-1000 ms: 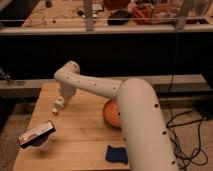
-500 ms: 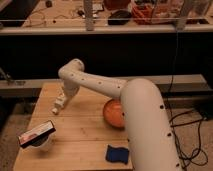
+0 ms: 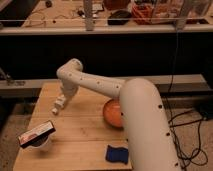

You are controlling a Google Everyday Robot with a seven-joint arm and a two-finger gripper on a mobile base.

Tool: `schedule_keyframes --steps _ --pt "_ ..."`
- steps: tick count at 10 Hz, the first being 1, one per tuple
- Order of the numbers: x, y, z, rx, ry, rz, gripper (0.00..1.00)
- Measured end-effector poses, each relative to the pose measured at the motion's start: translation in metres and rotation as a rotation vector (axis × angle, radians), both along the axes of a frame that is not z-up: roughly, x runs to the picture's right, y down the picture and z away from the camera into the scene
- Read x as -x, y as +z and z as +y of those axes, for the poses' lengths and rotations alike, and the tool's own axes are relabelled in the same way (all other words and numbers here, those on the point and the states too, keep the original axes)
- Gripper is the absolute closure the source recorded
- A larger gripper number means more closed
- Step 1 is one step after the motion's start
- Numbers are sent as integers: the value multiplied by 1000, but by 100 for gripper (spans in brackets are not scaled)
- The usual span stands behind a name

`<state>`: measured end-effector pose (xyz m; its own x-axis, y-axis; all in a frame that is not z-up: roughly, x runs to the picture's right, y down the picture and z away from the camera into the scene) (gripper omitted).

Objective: Place the bottle in the ceramic bowl

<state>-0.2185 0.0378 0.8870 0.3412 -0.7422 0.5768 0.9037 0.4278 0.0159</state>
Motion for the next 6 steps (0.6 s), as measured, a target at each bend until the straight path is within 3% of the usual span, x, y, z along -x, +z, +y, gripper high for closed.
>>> schedule_keyframes --steps 3,5,6 --pt "6 0 1 3 -11 -7 27" --pt "-3 0 -1 7 -7 -6 41" --pt "1 1 -1 10 -8 -8 42"
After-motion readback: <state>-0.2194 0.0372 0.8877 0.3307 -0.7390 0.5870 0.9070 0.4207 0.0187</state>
